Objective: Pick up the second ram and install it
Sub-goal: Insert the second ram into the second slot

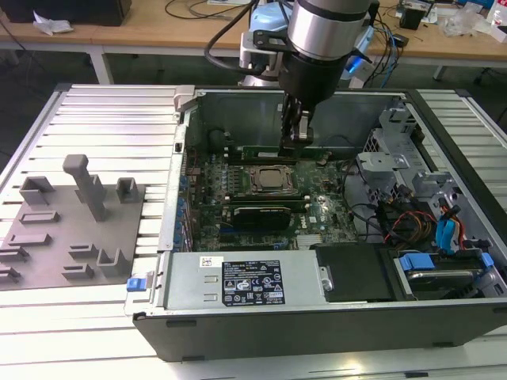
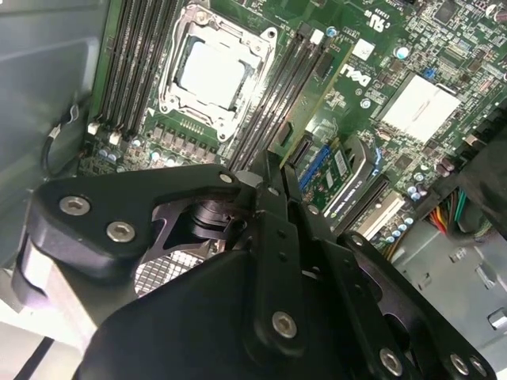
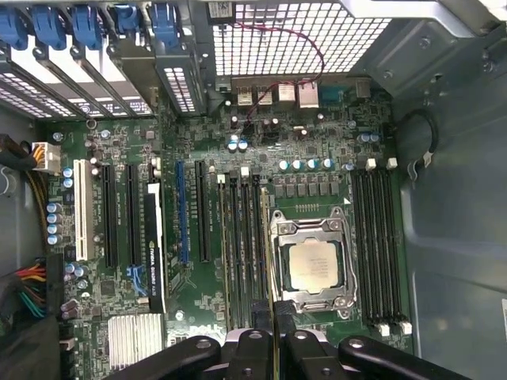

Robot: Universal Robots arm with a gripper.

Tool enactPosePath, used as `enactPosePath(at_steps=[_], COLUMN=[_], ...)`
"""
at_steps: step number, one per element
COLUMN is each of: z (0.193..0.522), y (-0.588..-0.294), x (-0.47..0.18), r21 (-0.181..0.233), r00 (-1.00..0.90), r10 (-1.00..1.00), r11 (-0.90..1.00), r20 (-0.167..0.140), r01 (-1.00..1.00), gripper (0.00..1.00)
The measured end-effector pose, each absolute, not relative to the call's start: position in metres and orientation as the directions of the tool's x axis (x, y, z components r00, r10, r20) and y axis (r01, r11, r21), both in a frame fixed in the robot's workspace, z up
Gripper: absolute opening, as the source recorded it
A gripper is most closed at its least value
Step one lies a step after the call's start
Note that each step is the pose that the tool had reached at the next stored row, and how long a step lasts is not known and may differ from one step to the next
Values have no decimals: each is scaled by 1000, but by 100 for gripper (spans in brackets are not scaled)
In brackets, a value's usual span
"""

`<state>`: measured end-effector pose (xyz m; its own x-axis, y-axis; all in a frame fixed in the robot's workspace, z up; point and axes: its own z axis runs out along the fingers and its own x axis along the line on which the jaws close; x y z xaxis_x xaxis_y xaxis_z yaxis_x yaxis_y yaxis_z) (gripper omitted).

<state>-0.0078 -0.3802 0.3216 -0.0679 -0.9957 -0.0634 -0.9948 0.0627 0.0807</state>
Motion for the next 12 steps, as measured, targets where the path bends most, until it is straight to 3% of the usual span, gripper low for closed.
enactPosePath(at_steps=[12], z=[301], y=[-381], x=[-8], r21=[80], r00=[-68], r10=[-996], r11=[63], r20=[-54], r01=[-995], gripper=[13])
